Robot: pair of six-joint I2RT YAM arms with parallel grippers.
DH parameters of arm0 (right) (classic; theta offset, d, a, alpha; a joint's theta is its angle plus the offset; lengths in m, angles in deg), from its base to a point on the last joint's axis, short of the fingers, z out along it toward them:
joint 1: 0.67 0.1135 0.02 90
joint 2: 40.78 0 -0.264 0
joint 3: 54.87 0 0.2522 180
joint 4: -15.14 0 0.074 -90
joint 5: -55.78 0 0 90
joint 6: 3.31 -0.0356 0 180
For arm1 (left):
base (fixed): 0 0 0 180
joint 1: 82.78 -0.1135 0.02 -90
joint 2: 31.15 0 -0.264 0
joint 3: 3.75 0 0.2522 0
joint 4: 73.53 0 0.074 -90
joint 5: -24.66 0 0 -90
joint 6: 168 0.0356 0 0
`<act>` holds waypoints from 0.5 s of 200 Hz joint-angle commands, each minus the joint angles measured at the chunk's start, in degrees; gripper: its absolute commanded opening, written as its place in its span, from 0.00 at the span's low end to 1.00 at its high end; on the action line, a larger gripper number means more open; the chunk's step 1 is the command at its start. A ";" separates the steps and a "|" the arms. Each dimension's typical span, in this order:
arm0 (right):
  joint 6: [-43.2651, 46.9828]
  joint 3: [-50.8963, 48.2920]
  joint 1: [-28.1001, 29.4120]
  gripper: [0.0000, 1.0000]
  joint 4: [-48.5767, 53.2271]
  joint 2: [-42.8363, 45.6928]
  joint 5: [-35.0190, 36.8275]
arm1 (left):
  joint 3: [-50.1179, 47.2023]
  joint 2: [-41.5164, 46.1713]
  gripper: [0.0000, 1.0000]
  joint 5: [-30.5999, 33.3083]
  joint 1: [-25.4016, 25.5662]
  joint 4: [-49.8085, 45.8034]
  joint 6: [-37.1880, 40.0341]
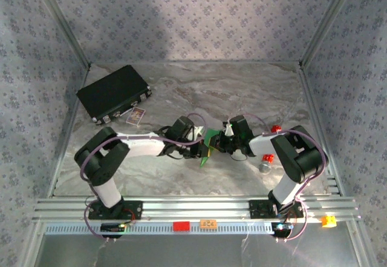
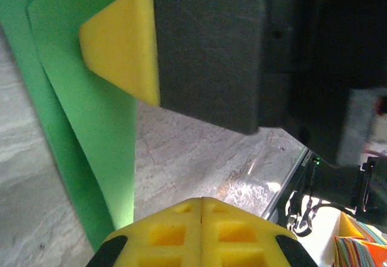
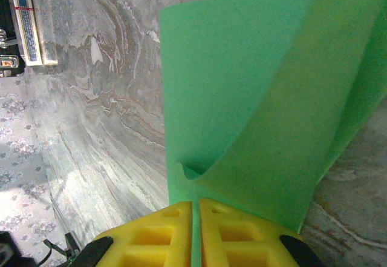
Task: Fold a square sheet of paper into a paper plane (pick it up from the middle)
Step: Fold the wing for the fifth time at the center of the table.
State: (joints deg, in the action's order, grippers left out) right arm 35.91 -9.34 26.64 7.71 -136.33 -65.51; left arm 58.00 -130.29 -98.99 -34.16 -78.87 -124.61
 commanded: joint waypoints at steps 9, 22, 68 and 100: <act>0.28 -1.27 0.63 0.14 6.77 -3.07 6.86 | 3.39 -3.41 0.03 -3.35 0.60 2.88 -0.57; 0.28 -1.36 0.58 0.14 6.78 -2.95 6.92 | 4.16 -4.50 0.03 -3.01 0.60 2.57 -0.26; 0.24 -1.63 0.59 0.14 6.86 -2.77 6.90 | 4.32 -7.45 0.03 -1.11 0.62 0.51 0.78; 0.25 -1.66 0.55 0.14 7.07 -2.57 7.04 | 2.58 -8.65 0.03 -0.46 0.90 -0.56 1.32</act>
State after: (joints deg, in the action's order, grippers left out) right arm 35.91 -9.34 26.64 7.76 -136.24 -65.47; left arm 61.67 -137.85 -100.00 -33.86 -78.28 -124.87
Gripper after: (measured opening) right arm 0.142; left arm 0.042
